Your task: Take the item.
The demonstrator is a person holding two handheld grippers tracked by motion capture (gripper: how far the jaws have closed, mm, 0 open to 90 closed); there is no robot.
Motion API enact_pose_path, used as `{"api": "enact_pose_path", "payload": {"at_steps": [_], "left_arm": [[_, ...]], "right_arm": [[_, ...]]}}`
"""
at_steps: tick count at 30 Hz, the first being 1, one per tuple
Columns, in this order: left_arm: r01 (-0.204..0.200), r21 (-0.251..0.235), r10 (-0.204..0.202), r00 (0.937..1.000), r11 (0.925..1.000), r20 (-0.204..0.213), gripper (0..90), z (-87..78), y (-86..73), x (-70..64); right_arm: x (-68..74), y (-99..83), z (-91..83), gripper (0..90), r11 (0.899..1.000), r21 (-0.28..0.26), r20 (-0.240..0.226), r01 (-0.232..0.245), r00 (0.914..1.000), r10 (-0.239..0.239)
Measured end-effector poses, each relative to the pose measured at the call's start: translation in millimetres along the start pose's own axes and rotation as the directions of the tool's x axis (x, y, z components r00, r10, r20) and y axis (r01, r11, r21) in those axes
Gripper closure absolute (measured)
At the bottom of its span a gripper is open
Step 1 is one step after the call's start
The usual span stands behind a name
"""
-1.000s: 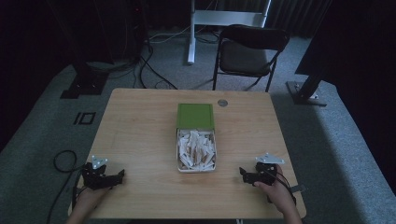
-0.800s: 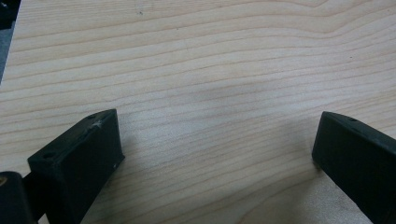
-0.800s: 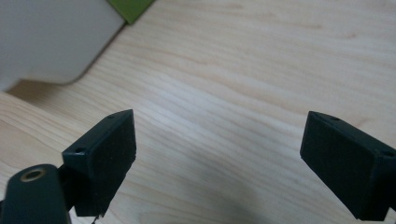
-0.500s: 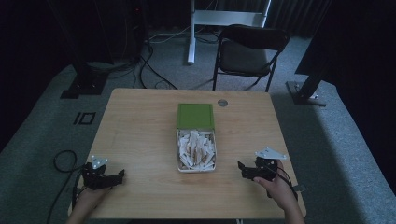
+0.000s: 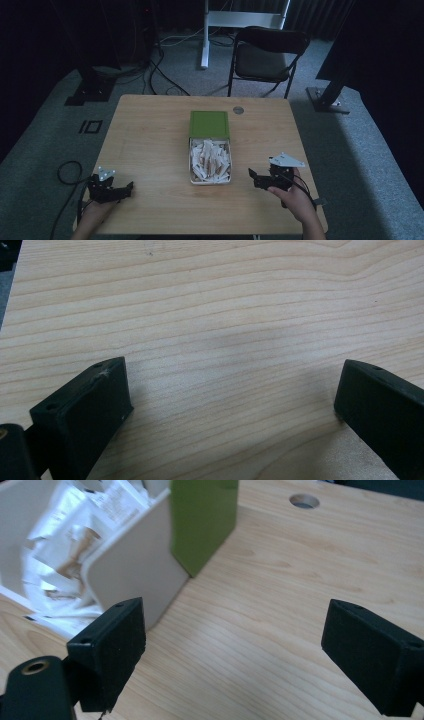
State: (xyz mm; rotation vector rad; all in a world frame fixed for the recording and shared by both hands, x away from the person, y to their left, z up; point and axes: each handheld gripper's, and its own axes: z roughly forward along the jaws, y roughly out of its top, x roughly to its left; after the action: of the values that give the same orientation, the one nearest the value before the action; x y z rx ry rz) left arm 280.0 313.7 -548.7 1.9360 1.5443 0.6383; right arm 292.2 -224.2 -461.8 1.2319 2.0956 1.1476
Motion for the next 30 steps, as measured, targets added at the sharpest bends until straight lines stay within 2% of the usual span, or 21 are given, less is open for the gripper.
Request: {"api": "enact_pose_path", "payload": {"at_steps": [10,16,30], "left_arm": [[0.000,0.000,0.000,1.0000,1.0000,0.000,2.3,0.0,0.0,0.0],[0.000,0.001,0.000,1.0000,1.0000,0.000,2.3,-0.1,0.1,0.0],[0.000,0.001,0.000,1.0000,1.0000,0.000,2.3,-0.1,0.0,0.1]], "right_arm": [[19.0,21.9,-5.5,10.7,0.998,-0.046,-0.044,0.038,0.9983,-0.040],[25.7,30.8,-3.5,10.7,0.997,-0.058,-0.055,0.054,0.9968,-0.057],[51.0,50.8,9.7,10.9,0.993,-0.077,-0.118,0.090,0.9881,-0.099]]}}
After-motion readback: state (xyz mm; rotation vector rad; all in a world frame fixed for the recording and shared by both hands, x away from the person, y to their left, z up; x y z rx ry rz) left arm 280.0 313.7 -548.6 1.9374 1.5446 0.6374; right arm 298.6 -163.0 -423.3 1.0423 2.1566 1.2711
